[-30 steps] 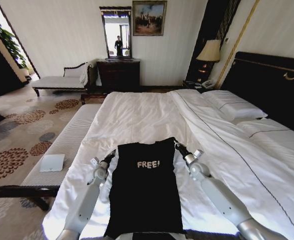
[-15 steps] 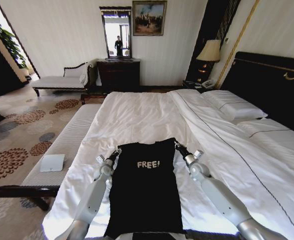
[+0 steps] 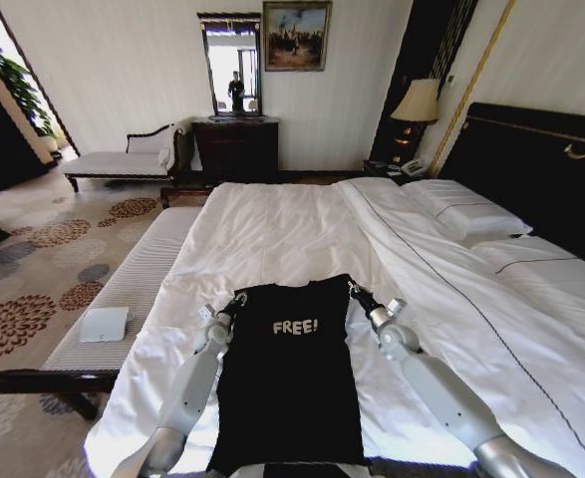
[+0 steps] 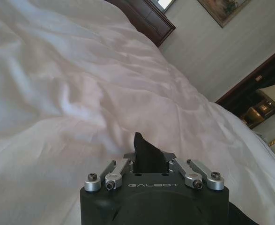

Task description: Fold the clothes on the bed.

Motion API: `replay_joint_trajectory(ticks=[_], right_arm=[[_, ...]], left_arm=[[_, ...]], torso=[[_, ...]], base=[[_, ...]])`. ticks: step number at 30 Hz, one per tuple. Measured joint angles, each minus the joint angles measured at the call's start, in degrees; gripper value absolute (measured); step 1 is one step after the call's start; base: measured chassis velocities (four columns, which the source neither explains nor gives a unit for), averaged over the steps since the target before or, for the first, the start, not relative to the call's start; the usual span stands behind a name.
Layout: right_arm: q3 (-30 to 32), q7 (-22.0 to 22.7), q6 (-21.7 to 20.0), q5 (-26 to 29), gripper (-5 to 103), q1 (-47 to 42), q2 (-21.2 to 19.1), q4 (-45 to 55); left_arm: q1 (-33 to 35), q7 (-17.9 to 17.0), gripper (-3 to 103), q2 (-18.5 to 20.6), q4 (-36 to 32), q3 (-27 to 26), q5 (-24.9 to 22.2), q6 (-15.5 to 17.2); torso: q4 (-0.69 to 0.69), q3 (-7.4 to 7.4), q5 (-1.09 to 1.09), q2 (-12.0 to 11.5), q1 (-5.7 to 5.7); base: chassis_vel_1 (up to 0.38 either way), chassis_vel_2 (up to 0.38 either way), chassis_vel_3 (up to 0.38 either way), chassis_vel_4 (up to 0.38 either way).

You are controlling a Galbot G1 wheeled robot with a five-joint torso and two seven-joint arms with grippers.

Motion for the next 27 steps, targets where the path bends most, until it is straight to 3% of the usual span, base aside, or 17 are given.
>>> replay_joint_trajectory(ticks=[4,6,7,14,17,27], right_arm=[[0.00,-0.02,0.03,0.01,0,0.03,0.01,0.02],[-0.08,-0.02,0.12,0.04,0,0.04,0.23,0.30],[-0.10,-0.01,0.15,0.09,0,0.08,0.23,0.44],[0.30,0.00,0.28,1.80,0,0.54,-0.84,3.35],[0.29,-1.82,0.85,4.79,0,2.94,-2.28,4.64],[-2.68,-7.52,3.52,12.63,0,13.08,-4.07,2.17]], left_arm=[[-0.13,0.09,25,0.07,0.24,-0.13,0.11,-0.02],[-0.45,0.59,3,0.28,0.67,-0.34,0.19,-0.02],[-0.51,0.68,2,0.34,0.67,-0.45,0.19,-0.03],[-0.55,0.43,0,2.46,-4.29,-1.22,-2.55,0.25],[-2.04,-0.17,0,5.05,-9.66,-1.54,-6.35,0.83],[-11.36,-0.51,0,9.57,-9.46,0.92,-11.55,1.34]], torso=[[0.00,0.00,-0.01,0.00,0.00],[0.00,0.00,-0.01,0.00,0.00],[-0.01,0.00,-0.01,0.00,0.00],[-0.01,0.00,-0.01,0.00,0.00],[0.00,0.00,-0.01,0.00,-0.01],[0.00,0.00,-0.02,0.00,0.01]], base=[[0.000,0.000,0.000,0.000],[0.000,0.000,0.000,0.000],[0.000,0.000,0.000,0.000],[0.000,0.000,0.000,0.000],[0.000,0.000,0.000,0.000],[0.000,0.000,0.000,0.000]])
